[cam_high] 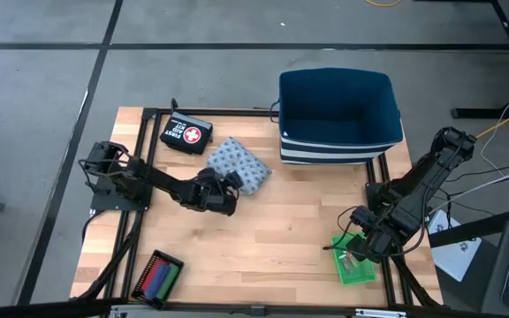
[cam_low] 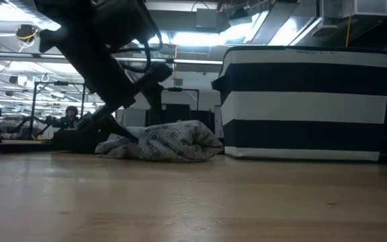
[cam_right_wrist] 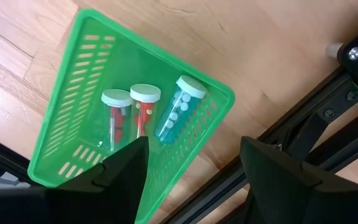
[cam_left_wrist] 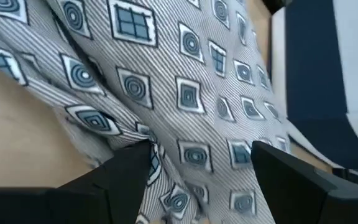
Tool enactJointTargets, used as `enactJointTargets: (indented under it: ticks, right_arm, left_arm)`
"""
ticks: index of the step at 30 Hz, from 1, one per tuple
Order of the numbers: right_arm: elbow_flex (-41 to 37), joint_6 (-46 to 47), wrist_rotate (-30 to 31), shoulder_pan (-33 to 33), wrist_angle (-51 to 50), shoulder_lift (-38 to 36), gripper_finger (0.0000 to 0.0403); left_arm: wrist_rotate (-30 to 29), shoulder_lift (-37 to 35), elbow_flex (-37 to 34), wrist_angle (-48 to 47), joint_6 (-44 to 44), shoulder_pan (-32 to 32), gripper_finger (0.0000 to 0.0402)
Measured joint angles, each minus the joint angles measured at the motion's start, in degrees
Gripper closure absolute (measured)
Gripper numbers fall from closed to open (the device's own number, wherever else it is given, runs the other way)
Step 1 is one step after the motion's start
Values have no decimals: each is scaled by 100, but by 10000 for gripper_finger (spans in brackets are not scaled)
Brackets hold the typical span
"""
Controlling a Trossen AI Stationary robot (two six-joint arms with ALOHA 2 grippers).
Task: Pick & place medical supplies in basket/bin
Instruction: Put the patient gown into the blue bin
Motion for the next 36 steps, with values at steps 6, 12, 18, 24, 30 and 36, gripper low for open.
enactJointTargets:
  ticks: [6,12,18,24,30,36]
  right_arm:
    - [0,-2,24,0,-22,0,149]
    - [0,-3,24,0,-21,0,149]
    - [0,-4,16,19,-13,2,149]
    - [0,-26,-10,22,-1,2,149]
    - [0,-40,111,22,-2,2,149]
    - [0,-34,177,22,0,2,149]
  left_arm:
    - [300,224,2,59,5,267,125]
    - [906,656,15,610,291,613,125]
    - [2116,1078,12,1204,606,933,137]
    - [2776,1286,9,1733,1165,1069,268]
    - [2839,1288,5,1829,1289,1063,383]
    - [2554,1069,1,2646,1589,943,387]
